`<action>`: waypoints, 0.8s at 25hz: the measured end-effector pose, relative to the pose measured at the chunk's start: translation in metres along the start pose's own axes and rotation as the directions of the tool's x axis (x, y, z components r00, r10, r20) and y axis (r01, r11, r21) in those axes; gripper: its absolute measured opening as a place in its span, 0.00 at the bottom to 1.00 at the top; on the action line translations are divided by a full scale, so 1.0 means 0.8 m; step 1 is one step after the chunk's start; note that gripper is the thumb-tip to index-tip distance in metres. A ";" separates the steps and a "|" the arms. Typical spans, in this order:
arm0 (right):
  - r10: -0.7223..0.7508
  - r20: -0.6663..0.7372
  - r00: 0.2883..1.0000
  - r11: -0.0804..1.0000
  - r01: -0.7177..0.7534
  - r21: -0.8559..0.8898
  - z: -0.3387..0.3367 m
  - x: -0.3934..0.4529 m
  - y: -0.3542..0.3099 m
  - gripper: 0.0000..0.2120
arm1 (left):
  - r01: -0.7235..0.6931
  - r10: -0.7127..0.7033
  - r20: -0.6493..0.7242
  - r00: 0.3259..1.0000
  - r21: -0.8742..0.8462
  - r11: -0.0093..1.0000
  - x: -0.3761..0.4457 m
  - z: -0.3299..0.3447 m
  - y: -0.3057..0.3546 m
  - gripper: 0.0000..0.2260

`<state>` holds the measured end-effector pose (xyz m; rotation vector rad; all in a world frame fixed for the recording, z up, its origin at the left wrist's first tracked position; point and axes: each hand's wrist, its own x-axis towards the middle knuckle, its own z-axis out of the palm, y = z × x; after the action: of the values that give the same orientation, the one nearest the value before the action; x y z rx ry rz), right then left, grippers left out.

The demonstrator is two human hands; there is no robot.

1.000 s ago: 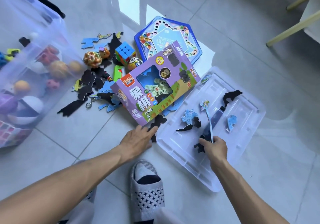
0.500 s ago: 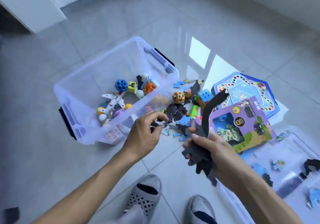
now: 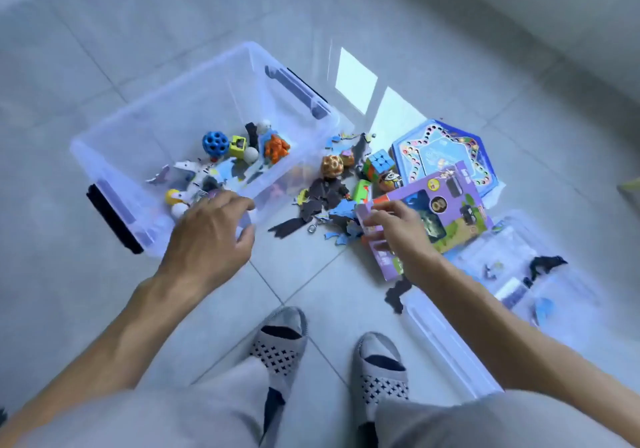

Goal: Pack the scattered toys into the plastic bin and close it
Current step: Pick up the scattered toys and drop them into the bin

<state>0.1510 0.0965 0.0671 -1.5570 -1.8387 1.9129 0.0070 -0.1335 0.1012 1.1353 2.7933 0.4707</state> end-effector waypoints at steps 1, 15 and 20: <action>0.006 -0.100 0.995 0.996 -0.014 -0.084 -0.030 -0.002 0.051 0.04 | -0.094 0.101 0.139 0.985 -0.059 0.994 -0.009 0.025 0.011 0.15; -0.456 0.400 0.795 -0.145 0.377 -0.915 -0.092 0.077 0.269 0.19 | 0.135 -0.183 0.370 0.911 0.152 0.979 0.110 0.301 0.007 0.25; -0.448 0.458 0.767 -0.175 0.427 -0.887 -0.097 0.092 0.274 0.17 | 0.484 -0.402 0.336 0.851 -0.206 0.851 0.087 0.307 0.015 0.24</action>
<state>0.2908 0.1366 -0.1286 -0.5015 -3.3232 -0.0885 0.0133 -0.0156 -0.1259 0.4226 2.5122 0.5803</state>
